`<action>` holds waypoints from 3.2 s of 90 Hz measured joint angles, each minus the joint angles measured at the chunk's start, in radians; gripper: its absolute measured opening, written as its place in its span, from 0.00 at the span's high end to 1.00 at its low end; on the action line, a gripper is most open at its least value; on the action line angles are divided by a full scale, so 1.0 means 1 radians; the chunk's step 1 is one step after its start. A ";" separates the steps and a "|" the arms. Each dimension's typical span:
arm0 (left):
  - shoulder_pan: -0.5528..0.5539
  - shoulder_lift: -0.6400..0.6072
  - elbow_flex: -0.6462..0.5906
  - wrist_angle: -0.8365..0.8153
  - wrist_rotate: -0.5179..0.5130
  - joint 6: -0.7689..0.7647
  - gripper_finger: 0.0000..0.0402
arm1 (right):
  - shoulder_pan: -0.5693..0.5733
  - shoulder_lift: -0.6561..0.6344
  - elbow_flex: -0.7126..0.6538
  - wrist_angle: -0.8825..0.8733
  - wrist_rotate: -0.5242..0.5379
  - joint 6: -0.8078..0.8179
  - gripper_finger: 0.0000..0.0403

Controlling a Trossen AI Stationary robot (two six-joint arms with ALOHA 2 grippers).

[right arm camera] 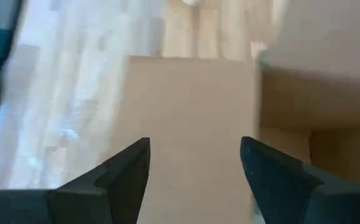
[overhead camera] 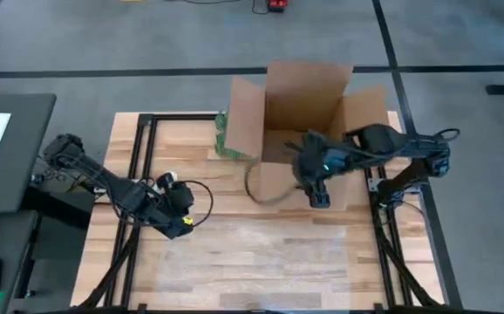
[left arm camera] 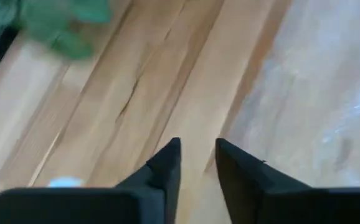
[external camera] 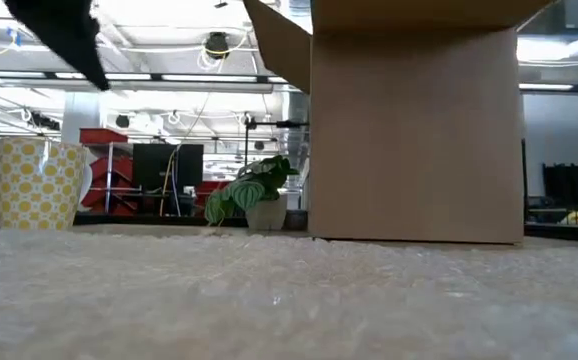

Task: Wrap mug
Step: Put the blue wrapped mug into the box, then put the orange cup in the bubble wrap

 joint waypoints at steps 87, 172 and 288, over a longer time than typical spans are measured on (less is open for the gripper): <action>0.122 -0.037 -0.249 -0.090 0.292 0.008 0.59 | 0.656 0.012 -0.339 0.425 0.321 0.505 0.41; -0.034 0.193 0.012 0.696 0.407 0.489 1.00 | 0.570 0.011 -0.635 0.660 0.234 0.781 0.41; 0.045 0.693 0.511 0.402 0.600 0.950 0.73 | 0.524 0.011 -0.639 0.763 0.230 0.698 0.41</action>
